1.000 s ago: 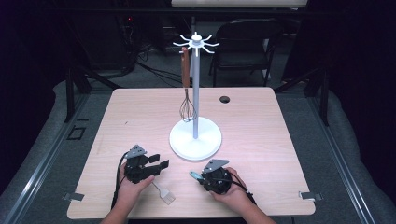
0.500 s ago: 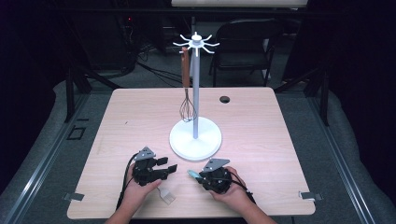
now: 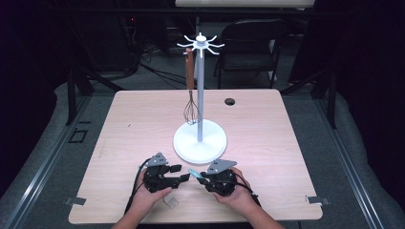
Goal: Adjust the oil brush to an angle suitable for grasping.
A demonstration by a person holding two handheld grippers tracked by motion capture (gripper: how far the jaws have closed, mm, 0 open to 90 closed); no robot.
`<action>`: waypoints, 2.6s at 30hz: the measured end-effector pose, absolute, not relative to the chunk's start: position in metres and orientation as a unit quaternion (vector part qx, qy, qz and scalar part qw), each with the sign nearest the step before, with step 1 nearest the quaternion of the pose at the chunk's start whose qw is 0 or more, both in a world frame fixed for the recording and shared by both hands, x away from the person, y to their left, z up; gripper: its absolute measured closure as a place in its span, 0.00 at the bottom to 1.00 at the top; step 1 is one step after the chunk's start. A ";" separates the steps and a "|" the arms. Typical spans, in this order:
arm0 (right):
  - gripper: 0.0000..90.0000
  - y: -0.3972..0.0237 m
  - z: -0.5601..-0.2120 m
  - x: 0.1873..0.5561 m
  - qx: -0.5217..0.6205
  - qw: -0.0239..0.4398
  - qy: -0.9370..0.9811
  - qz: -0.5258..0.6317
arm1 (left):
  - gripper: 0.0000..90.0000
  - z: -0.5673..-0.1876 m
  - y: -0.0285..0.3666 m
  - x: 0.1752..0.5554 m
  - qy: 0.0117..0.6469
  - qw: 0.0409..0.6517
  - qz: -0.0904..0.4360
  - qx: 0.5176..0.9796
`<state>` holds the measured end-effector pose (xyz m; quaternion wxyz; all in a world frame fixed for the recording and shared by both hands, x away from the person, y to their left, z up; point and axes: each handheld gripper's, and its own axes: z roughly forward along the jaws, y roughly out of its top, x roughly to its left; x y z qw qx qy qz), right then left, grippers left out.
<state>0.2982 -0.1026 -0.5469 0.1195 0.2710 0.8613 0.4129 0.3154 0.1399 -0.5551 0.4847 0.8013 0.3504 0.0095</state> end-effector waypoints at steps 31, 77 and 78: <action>0.73 -0.118 -0.553 0.291 0.273 0.104 0.867 0.404 | 0.51 -0.557 0.123 0.315 0.326 0.512 -0.047 0.793; 0.90 -0.115 -0.553 0.284 0.306 0.129 0.844 0.420 | 0.67 -0.554 0.112 0.317 0.357 0.520 -0.064 0.773; 0.90 -0.114 -0.553 0.285 0.305 0.130 0.845 0.420 | 0.68 -0.554 0.112 0.317 0.358 0.521 -0.063 0.772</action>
